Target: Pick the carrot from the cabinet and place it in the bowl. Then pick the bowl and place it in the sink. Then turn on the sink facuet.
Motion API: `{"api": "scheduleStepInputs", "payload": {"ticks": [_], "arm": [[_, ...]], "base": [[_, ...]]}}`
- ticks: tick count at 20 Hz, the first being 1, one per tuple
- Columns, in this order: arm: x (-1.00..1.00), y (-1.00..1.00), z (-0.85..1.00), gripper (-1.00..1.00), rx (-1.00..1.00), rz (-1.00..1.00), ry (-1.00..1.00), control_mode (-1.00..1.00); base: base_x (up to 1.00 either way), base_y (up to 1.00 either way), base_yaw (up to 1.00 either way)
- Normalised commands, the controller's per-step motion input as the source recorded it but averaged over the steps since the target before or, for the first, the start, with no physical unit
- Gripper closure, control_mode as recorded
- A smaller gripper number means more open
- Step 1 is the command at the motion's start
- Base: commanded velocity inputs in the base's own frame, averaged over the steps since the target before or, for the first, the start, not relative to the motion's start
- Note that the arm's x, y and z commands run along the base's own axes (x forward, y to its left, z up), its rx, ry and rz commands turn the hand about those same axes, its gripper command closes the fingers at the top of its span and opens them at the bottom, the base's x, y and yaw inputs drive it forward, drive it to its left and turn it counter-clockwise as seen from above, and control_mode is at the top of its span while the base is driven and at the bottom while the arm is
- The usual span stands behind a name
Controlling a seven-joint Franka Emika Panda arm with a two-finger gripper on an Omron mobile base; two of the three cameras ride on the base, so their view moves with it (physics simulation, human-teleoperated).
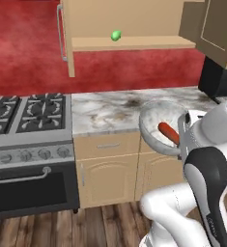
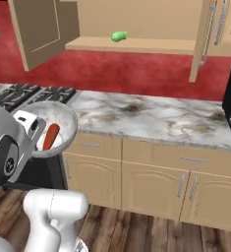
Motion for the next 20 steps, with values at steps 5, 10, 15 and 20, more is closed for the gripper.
{"api": "scheduleStepInputs", "payload": {"ticks": [5, 10, 15, 20], "arm": [[0.0, 0.0, 0.0, 1.0, 0.0, 0.0, 0.0, 1.0], [0.0, 0.0, 0.0, 1.0, 0.0, 0.0, 0.0, 1.0], [0.0, 0.0, 0.0, 1.0, 0.0, 0.0, 0.0, 1.0], [0.0, 0.0, 0.0, 1.0, 0.0, 0.0, 0.0, 1.0]], "base": [[-0.3, -0.02, 0.55], [-0.14, 0.0, 0.7], [0.15, 0.0, 0.66], [0.69, 0.0, 0.56]]}}
